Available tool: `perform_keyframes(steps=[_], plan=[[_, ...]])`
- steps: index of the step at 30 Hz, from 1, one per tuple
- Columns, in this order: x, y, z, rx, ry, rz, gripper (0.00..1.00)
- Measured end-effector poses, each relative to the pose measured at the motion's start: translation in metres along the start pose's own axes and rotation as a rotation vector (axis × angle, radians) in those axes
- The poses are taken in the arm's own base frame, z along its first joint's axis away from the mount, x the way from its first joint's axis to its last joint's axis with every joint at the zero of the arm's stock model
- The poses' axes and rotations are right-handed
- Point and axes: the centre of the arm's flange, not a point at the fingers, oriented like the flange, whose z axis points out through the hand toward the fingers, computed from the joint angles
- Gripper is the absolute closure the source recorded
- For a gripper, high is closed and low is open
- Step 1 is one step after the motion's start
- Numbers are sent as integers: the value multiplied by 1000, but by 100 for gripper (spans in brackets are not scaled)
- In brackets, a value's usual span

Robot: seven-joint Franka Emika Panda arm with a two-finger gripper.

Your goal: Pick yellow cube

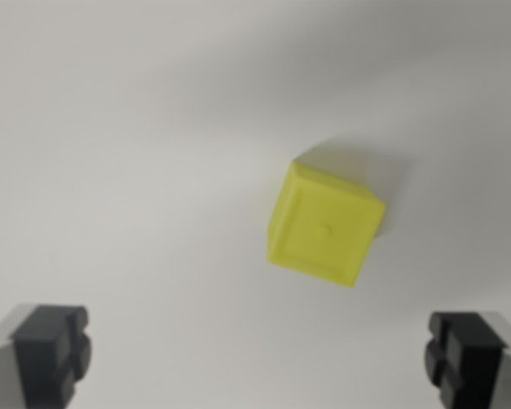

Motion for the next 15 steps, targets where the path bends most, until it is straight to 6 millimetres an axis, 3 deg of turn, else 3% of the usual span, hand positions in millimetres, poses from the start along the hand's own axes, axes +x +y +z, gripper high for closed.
perform_keyframes(steps=[15], plan=[[1, 11, 37, -12, -3, 84, 0]])
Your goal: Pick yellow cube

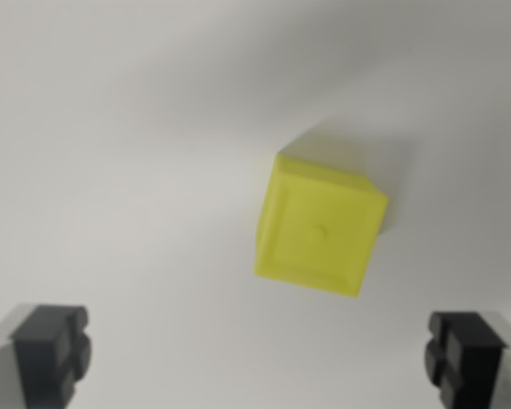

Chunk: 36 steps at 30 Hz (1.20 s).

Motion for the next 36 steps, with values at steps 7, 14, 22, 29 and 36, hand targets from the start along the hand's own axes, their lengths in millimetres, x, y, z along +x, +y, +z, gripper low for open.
perform_keyframes(steps=[7, 14, 22, 29, 36], plan=[[1, 5, 18, -6, -2, 39, 0], [2, 10, 35, -11, -3, 78, 0], [3, 15, 55, -17, -5, 122, 0], [4, 20, 72, -23, -6, 160, 0], [5, 25, 87, -27, -7, 194, 0]])
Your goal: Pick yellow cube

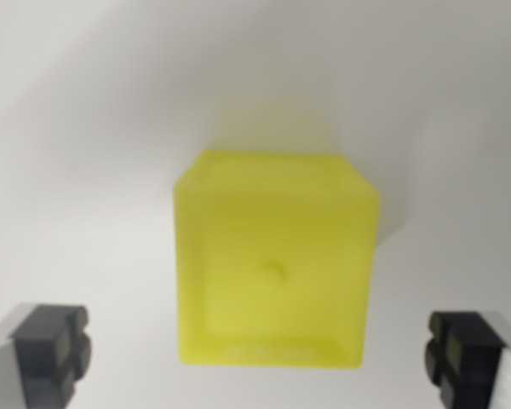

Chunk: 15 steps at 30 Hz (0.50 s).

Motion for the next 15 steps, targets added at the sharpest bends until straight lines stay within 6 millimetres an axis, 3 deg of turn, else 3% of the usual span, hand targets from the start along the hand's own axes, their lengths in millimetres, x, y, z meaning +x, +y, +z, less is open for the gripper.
perform_keyframes(steps=[15], plan=[[1, 1, 36, -3, 0, 6, 0]])
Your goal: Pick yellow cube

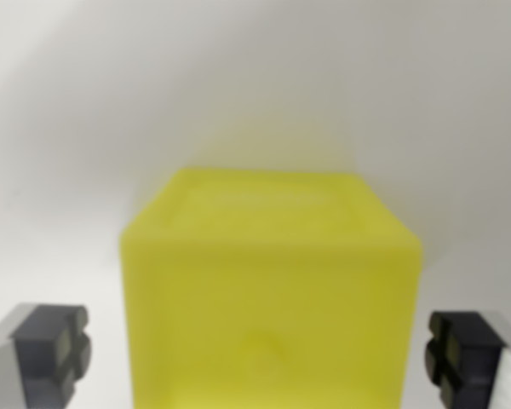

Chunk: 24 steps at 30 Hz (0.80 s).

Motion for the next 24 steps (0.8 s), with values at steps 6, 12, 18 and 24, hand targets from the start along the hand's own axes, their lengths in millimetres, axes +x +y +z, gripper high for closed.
perform_keyframes(steps=[6, 12, 18, 24], plan=[[0, 0, 12, -1, 0, 2, 0], [0, 0, 13, -1, 0, 4, 100], [0, 0, 7, 0, 0, 4, 100], [0, 0, -8, 0, -1, 4, 100]])
